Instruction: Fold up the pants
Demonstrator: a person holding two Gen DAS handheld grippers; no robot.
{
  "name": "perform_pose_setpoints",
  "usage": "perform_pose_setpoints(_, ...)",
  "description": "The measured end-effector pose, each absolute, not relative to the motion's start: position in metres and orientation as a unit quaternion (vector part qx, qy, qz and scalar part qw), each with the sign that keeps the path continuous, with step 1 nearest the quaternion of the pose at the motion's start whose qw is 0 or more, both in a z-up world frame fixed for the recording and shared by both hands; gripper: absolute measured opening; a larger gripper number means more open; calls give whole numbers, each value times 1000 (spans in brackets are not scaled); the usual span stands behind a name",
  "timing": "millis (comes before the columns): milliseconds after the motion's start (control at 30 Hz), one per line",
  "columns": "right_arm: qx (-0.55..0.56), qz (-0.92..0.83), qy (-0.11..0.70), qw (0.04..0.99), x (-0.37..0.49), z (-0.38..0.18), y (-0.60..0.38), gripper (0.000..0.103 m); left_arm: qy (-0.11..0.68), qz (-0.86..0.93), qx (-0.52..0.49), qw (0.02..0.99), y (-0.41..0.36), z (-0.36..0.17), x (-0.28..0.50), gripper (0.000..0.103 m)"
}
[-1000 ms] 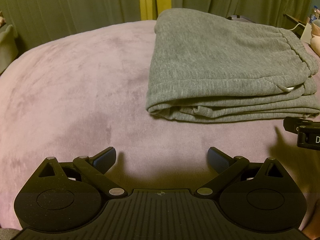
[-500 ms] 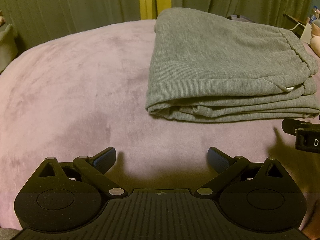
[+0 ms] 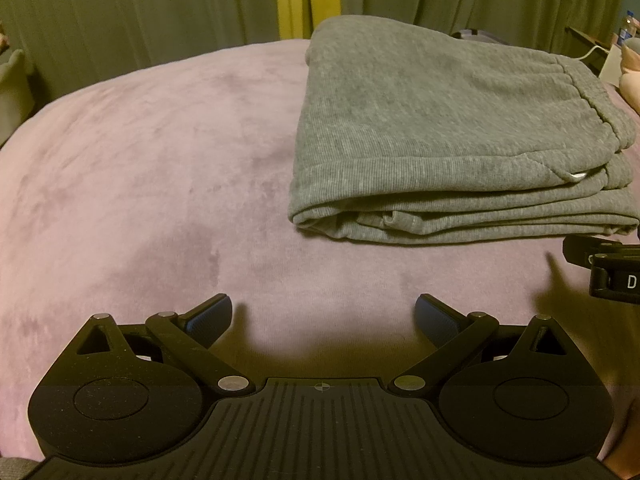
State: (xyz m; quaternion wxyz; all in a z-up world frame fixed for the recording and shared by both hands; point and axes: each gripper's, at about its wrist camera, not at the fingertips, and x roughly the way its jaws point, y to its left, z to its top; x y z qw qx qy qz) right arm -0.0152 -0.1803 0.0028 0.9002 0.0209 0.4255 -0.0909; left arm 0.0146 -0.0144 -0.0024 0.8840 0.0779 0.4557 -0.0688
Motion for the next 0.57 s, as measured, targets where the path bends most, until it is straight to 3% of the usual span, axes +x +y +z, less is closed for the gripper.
perform_pose_setpoints(567,17,-90,427,900,-15,2,-179,99,444,-78,52,891,-9,0,13,102)
